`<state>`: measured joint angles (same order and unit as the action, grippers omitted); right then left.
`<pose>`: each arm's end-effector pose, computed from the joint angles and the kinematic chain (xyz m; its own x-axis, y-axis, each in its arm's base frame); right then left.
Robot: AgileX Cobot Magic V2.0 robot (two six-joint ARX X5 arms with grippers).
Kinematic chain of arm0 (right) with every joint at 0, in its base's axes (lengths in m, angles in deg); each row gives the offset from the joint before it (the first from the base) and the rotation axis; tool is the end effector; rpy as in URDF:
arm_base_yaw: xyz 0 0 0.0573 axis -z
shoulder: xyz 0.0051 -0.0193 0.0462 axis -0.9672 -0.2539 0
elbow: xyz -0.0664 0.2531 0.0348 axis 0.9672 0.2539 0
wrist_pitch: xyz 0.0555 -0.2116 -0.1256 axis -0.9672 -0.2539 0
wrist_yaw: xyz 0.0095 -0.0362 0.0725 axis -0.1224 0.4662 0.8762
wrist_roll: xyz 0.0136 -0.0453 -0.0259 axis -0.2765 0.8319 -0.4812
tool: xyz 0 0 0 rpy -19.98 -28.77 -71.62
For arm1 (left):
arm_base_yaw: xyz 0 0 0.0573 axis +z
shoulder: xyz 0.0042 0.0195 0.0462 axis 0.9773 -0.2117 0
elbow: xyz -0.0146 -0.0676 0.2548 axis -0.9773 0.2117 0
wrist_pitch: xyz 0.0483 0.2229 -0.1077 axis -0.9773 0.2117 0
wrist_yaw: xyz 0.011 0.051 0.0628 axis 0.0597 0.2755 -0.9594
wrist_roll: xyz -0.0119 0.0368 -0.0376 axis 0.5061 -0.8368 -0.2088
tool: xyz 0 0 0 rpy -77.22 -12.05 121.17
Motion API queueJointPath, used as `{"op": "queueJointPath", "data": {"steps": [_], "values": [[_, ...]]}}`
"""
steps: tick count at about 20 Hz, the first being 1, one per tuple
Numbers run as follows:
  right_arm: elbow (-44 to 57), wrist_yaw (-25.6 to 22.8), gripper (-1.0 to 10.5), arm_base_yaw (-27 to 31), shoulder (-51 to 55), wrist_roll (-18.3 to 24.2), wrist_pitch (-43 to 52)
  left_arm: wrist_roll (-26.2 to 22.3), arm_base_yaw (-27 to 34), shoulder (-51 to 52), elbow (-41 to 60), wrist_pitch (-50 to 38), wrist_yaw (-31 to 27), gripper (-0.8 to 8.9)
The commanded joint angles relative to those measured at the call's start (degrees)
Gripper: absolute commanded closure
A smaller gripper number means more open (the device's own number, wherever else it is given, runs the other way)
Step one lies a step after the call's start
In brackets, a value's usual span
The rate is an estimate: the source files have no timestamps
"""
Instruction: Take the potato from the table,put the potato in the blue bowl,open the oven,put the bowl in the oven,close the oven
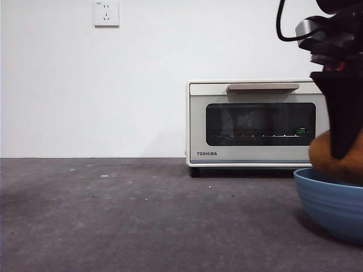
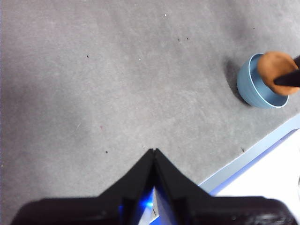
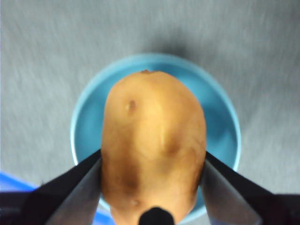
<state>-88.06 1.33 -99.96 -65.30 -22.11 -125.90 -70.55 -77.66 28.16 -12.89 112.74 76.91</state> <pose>0.1977 0.0934 0.2316 0.2117 0.1844 -0.9598 -0.3750 0.9222 0.0945 0.1336 -0.0162 0.2888 0.4691 -0.5683 -0.6760 0.3857 0.8204 -0.4221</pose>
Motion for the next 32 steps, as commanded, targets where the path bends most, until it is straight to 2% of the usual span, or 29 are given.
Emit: {"op": "queueJointPath", "data": {"steps": [1,3,6,9,12,15,17,20,23,24,27,28,29,32], "values": [[0.5,0.2,8.3,0.0,-0.8,-0.7,0.7,-0.2,0.2,0.0,-0.3,-0.7,0.0,8.18],[0.5,0.0,6.8,0.0,-1.4,-0.8,0.7,-0.2,0.2,-0.1,-0.3,-1.2,0.0,8.18],[0.5,-0.2,5.5,0.0,-1.8,-2.2,1.0,-0.2,0.2,-0.3,-0.3,-1.3,0.0,8.18],[0.5,-0.5,3.8,0.0,-1.9,-2.5,1.2,-0.2,0.2,-0.4,-0.3,-1.3,-0.2,8.18],[0.4,-0.5,3.7,0.0,-1.9,-2.4,1.2,0.0,0.2,-0.4,-0.3,-2.3,-0.2,8.18],[-2.1,-0.5,3.7,0.0,-1.9,-2.0,0.0,5.7,0.1,-1.1,-0.3,-6.2,-0.1,8.18],[-6.0,-0.5,3.8,0.0,-1.8,-1.8,-3.3,7.9,-0.5,-2.7,-0.3,-8.5,0.3,8.19],[-11.5,-0.6,3.8,0.0,-1.0,-1.0,-7.9,10.1,-3.2,-6.5,-0.3,-12.8,0.4,8.18],[-12.3,-0.5,3.9,0.0,3.8,-1.0,-4.7,12.5,-7.5,-12.6,-2.8,-18.2,0.5,8.19],[-12.3,-0.5,4.3,0.0,5.5,-1.0,-4.7,12.8,-9.0,-14.8,-4.5,-19.4,0.4,8.19],[-12.3,-4.0,8.3,1.0,11.5,-1.0,-5.0,13.0,-14.0,-24.1,-14.3,-21.0,-0.4,8.19],[-12.3,-6.0,9.1,1.8,13.4,-1.0,-4.4,13.0,-15.3,-27.1,-17.8,-21.0,-0.6,8.19],[-12.3,-7.8,9.5,2.8,15.8,-1.0,-3.7,12.9,-16.9,-30.7,-22.1,-21.0,-1.4,8.19],[-12.3,-8.4,9.5,7.1,20.9,-1.0,-3.8,11.3,-20.7,-40.1,-32.7,-21.0,-2.3,8.19]]}}
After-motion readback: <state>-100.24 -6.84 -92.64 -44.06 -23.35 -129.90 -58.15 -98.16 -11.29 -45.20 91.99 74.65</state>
